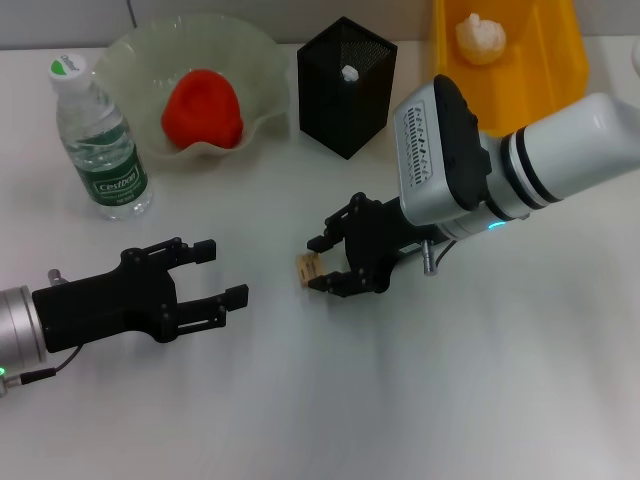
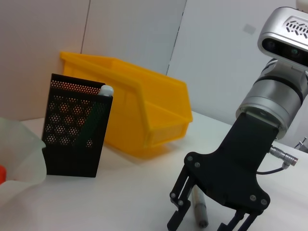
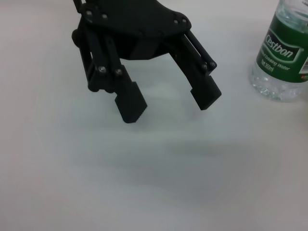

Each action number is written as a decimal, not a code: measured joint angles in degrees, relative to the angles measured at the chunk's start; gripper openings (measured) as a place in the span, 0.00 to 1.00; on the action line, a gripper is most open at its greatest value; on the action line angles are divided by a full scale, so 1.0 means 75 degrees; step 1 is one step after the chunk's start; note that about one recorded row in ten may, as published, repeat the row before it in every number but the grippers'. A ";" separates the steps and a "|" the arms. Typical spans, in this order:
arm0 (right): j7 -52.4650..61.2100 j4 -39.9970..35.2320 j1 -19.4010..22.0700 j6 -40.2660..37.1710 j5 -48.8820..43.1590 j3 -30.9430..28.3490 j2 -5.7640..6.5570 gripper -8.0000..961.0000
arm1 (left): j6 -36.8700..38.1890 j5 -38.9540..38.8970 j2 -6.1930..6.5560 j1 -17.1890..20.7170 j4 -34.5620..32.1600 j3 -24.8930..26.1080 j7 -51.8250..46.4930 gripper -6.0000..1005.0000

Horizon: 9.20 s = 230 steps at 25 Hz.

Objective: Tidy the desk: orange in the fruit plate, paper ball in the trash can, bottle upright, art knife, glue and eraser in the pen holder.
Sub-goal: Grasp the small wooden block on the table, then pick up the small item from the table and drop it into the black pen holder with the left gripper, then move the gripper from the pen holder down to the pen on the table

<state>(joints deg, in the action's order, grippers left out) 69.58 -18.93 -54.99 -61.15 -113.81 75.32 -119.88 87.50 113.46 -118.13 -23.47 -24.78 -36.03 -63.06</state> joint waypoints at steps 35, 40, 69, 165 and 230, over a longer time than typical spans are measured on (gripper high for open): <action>0.0453 -0.0002 -0.0116 0.0331 0.0979 0.0947 0.0002 0.57 | 0.0124 -0.0090 0.0000 -0.0050 -0.0059 -0.0001 0.0070 0.80; 0.1013 -0.1052 0.0664 -0.0362 0.1271 0.1015 0.0163 0.64 | 0.0258 -0.0117 -0.0014 -0.0196 -0.0055 0.0000 0.0051 0.80; -0.0589 -0.1958 0.4810 -0.3130 0.1261 -0.3578 0.0080 0.69 | -0.1611 -0.0164 -0.0118 -0.1788 -0.0142 -0.2559 -0.1092 0.80; -0.0793 -0.1495 0.4482 -0.3127 0.1288 -0.3609 0.0068 0.68 | -0.7088 -1.2704 -0.0140 -0.2860 -0.0471 -0.8749 0.2481 0.51; 0.3846 -0.4808 0.3103 -0.5273 -0.1980 -0.5118 0.0308 0.65 | -0.0267 -0.5265 0.0271 0.0067 -0.0779 -0.4820 -0.0395 0.81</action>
<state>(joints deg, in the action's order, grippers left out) 98.42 -54.99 -31.72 -100.70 -128.66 36.93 -117.57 85.49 73.98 -116.10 -22.97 -30.63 -72.18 -66.03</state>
